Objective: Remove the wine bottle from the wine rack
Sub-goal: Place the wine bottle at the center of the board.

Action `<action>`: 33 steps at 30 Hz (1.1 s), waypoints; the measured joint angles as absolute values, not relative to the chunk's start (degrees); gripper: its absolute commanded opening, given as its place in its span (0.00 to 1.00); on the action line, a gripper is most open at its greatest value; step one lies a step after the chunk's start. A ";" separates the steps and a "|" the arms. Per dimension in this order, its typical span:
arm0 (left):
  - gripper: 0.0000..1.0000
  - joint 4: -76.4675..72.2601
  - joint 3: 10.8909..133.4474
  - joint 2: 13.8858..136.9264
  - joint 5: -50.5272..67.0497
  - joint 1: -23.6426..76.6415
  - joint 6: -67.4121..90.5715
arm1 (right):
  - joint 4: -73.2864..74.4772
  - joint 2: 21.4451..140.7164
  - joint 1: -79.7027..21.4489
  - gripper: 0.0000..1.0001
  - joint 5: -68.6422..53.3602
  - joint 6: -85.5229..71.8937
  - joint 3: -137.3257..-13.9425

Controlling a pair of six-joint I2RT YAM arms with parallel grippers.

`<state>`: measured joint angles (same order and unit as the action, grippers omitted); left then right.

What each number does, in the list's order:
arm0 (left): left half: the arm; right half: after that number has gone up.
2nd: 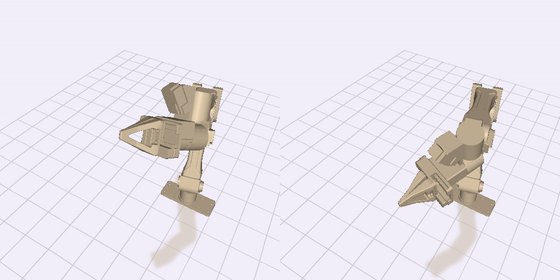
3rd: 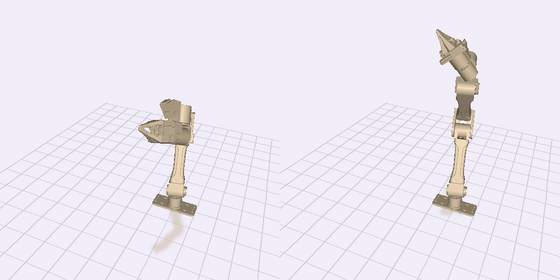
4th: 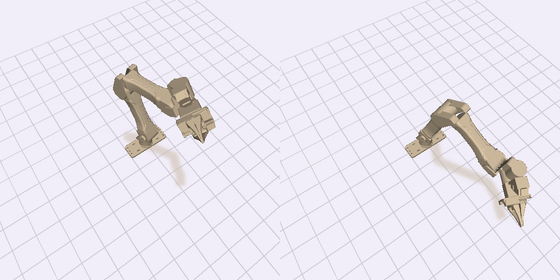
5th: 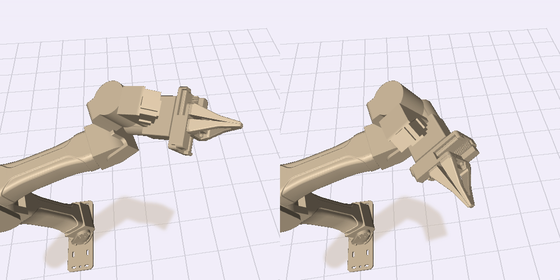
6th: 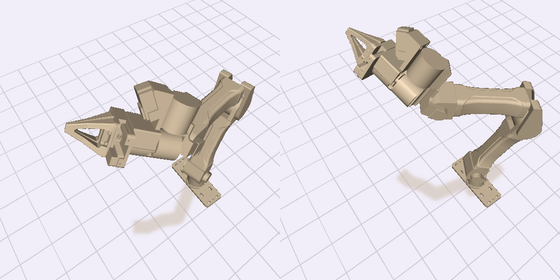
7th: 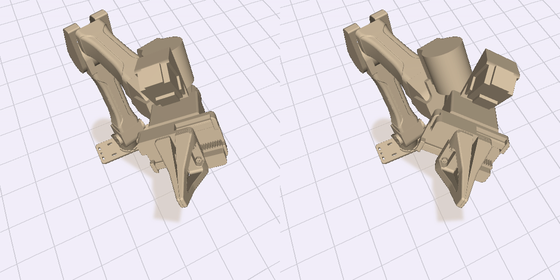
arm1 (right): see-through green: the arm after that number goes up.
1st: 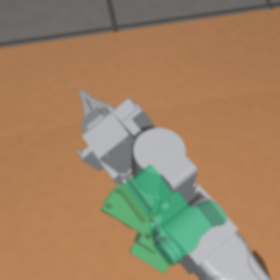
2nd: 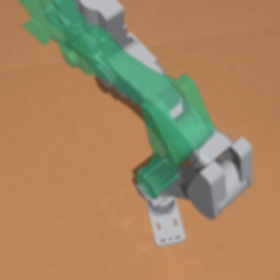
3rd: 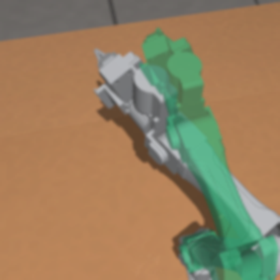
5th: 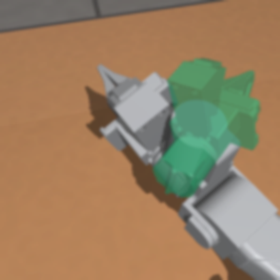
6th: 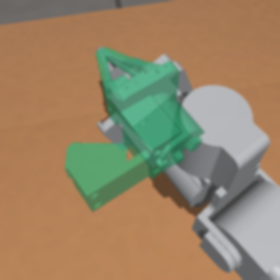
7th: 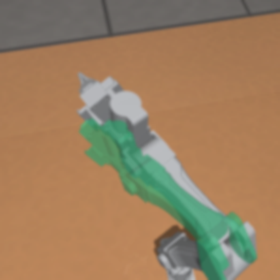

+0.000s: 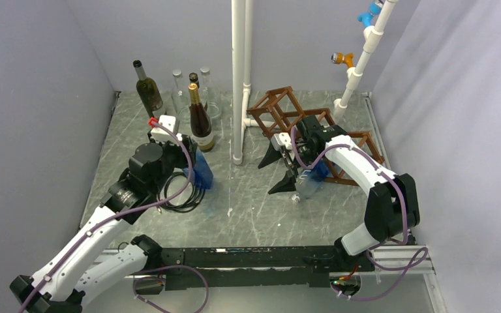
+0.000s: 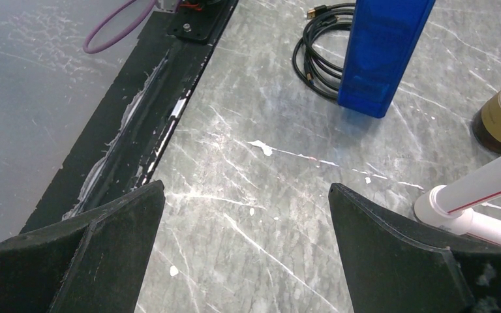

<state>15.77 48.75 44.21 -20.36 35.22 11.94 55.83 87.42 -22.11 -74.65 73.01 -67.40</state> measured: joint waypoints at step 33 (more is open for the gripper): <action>0.00 8.05 56.31 58.37 -7.49 7.40 10.11 | 58.30 87.42 -21.78 1.00 -74.54 75.75 -67.33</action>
